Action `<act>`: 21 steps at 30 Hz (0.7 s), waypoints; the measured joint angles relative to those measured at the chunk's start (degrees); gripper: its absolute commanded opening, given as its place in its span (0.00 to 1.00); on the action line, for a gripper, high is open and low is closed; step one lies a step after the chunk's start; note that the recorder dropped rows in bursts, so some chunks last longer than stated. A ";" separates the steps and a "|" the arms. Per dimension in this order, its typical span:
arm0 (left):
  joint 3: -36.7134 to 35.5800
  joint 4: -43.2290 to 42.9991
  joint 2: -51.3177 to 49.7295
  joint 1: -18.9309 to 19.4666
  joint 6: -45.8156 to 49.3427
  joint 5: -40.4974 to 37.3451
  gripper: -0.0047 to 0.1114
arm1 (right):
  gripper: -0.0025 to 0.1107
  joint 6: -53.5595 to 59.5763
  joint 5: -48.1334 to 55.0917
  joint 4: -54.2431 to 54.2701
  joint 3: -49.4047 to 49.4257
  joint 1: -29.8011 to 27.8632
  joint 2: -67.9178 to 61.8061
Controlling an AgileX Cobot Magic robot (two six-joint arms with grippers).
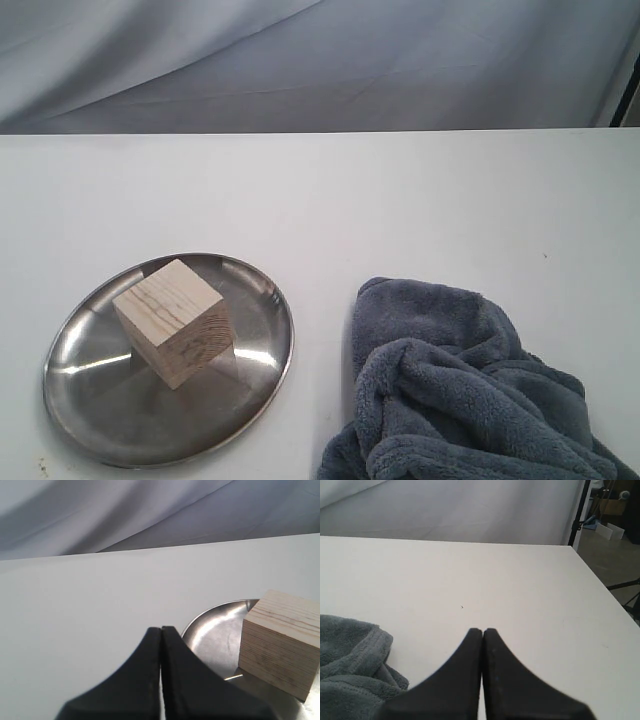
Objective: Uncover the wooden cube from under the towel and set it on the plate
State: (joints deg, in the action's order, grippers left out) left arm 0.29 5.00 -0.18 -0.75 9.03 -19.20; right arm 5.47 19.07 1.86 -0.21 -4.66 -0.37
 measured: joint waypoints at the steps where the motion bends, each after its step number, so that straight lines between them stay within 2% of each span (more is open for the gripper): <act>1: 0.00 0.00 0.00 0.00 0.00 0.00 0.05 | 0.02 0.17 0.17 0.00 0.00 0.00 0.00; 5: 0.00 0.00 0.00 0.00 0.00 0.00 0.05 | 0.02 0.65 0.54 0.00 0.00 1.21 0.00; 10: 0.00 0.00 0.00 0.00 0.00 0.00 0.05 | 0.02 1.20 0.62 0.00 0.00 6.67 0.00; 21: 0.00 0.00 0.00 0.00 0.00 0.00 0.05 | 0.02 1.20 0.62 0.00 0.00 7.35 0.00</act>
State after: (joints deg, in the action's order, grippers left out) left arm 0.29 5.00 -0.18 -0.75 9.03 -19.20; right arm 6.66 19.69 1.86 -0.21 2.68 -0.37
